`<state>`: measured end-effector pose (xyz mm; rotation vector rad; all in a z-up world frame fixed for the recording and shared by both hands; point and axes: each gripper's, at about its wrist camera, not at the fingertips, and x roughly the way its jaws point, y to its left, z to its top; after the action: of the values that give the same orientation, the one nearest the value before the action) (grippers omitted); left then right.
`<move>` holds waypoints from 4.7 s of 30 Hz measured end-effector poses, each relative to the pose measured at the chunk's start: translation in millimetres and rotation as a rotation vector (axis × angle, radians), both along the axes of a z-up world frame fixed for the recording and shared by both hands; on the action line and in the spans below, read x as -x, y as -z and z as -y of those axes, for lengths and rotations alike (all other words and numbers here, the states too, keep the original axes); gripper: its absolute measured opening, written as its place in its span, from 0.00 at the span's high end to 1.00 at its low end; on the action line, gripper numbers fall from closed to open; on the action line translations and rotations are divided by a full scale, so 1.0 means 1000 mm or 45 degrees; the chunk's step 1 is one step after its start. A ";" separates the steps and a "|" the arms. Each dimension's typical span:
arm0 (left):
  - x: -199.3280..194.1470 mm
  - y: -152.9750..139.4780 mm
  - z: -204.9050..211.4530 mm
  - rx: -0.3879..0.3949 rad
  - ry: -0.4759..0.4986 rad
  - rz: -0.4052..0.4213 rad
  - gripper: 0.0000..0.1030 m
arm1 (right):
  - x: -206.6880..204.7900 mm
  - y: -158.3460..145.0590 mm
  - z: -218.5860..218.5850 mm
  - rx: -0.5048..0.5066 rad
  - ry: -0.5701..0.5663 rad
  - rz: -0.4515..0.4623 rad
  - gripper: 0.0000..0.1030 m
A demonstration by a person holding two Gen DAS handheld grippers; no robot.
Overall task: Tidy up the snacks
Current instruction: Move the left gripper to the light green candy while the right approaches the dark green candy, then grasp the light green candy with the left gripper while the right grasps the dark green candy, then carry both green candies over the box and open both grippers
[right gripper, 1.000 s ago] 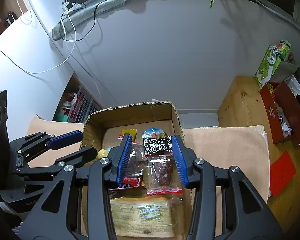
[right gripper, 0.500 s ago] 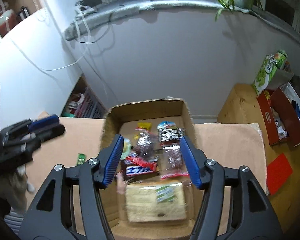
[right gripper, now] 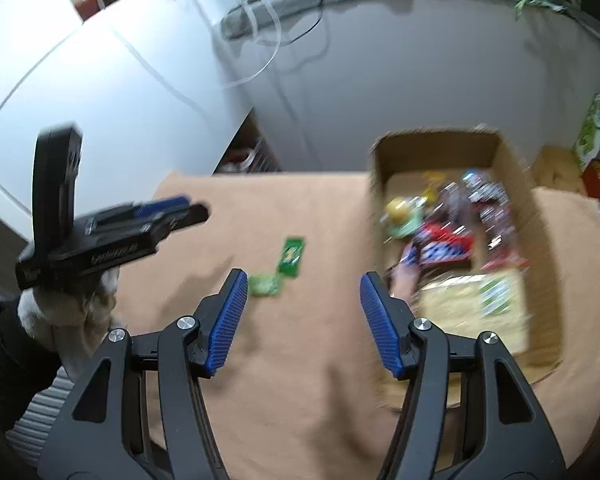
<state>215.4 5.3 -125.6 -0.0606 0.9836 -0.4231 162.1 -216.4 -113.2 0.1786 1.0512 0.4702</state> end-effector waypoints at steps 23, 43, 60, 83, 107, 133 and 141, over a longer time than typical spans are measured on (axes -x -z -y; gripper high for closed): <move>0.019 0.082 0.020 0.001 0.453 -0.060 0.62 | -0.079 0.069 -0.060 -0.012 0.104 -0.363 0.59; 0.026 0.085 0.024 -0.050 0.487 0.017 0.71 | -0.112 0.117 -0.071 0.041 0.155 -0.522 0.60; 0.059 0.086 0.036 -0.136 0.480 0.092 0.81 | -0.123 0.129 -0.079 0.119 0.133 -0.510 0.87; 0.043 0.074 0.030 -0.137 0.320 -0.007 0.81 | -0.112 0.118 -0.105 0.307 -0.032 -0.345 0.89; 0.052 0.032 0.019 -0.028 0.242 0.056 0.81 | -0.078 0.035 -0.029 0.009 0.079 -0.177 0.95; 0.000 -0.020 0.150 -0.023 0.363 0.185 0.81 | -0.100 -0.013 0.109 0.063 0.268 -0.052 0.94; -0.009 -0.018 0.178 -0.025 0.362 0.153 0.81 | -0.112 -0.003 0.129 0.040 0.297 -0.083 0.94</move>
<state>224.8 -172.2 -107.7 0.1230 0.8802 -0.6697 274.5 -345.1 -110.4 0.2866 1.0855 0.2387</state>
